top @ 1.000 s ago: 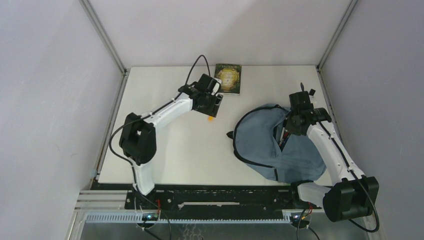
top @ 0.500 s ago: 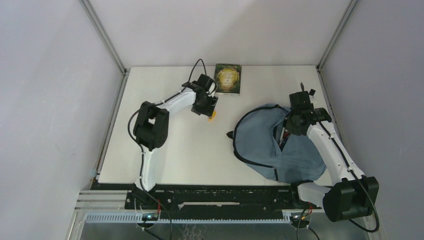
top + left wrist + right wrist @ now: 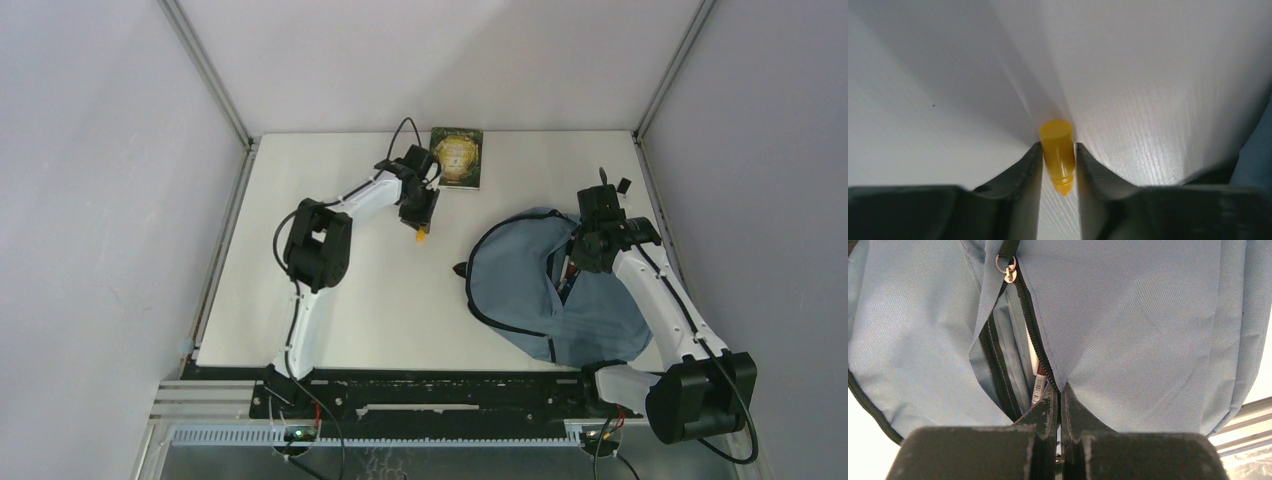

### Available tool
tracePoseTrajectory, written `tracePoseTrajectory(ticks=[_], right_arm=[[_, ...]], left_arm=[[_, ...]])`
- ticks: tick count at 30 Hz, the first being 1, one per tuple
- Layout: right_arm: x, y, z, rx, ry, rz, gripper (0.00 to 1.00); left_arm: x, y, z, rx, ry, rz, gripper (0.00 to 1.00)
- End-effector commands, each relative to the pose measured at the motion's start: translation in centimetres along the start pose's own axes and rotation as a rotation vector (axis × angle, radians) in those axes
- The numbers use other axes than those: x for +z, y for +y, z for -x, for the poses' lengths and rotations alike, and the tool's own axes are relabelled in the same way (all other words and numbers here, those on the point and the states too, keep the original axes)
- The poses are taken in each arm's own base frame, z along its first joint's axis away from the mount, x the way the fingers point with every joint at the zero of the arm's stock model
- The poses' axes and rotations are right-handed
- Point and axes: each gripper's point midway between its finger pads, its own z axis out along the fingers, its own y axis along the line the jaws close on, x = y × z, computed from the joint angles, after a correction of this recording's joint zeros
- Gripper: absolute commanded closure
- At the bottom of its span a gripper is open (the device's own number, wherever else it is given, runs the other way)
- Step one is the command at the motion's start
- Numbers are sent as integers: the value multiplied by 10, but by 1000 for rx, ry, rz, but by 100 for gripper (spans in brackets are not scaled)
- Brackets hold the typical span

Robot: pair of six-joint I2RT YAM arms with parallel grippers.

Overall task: Pack the student bag
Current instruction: Pick up the stationery from the center of the board, then place the stationery in the student bag.

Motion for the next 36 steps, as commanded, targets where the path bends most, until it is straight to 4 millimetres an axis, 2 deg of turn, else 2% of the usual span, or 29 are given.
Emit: tracePoseTrajectory(ticks=[1,4,7,10,12,16,19,24,27,33,34,36], right_arm=[[-7,3,12,23,-70,22,100],[-7,3,13,23,-71,22,100],[-7,4,13,24,-71,27,100],[-6,5,14,25,-73,29,100],[-6,5,15,26,-78,31,100],[-5,8,15,31,-75,41,100],[-6,9,15,35,-75,47,100],[-9,7,16,38,-84,49,100],[-10,7,16,40,-84,50,100],[-11,5,14,39,-82,48,100],[-11,5,15,37,-85,47,100],[-12,4,16,40,-90,46,100]], left_arm=[[-3,-13,3,-25,5,-48,76],[-23,-24,14,-28,-34,-76,94],[-56,-52,29,-25,-93,-162,100],[-99,-110,39,2,-141,-355,100],[-118,-153,36,33,-152,-478,100],[-136,-236,10,53,-70,-729,100],[-146,-286,-3,49,-21,-866,100],[-145,-344,-13,13,41,-981,100],[-135,-361,-11,16,22,-1001,100],[-102,-377,-4,-24,22,-980,100],[-98,-378,-2,-34,18,-978,99],[-96,-380,2,-37,-6,-982,79]])
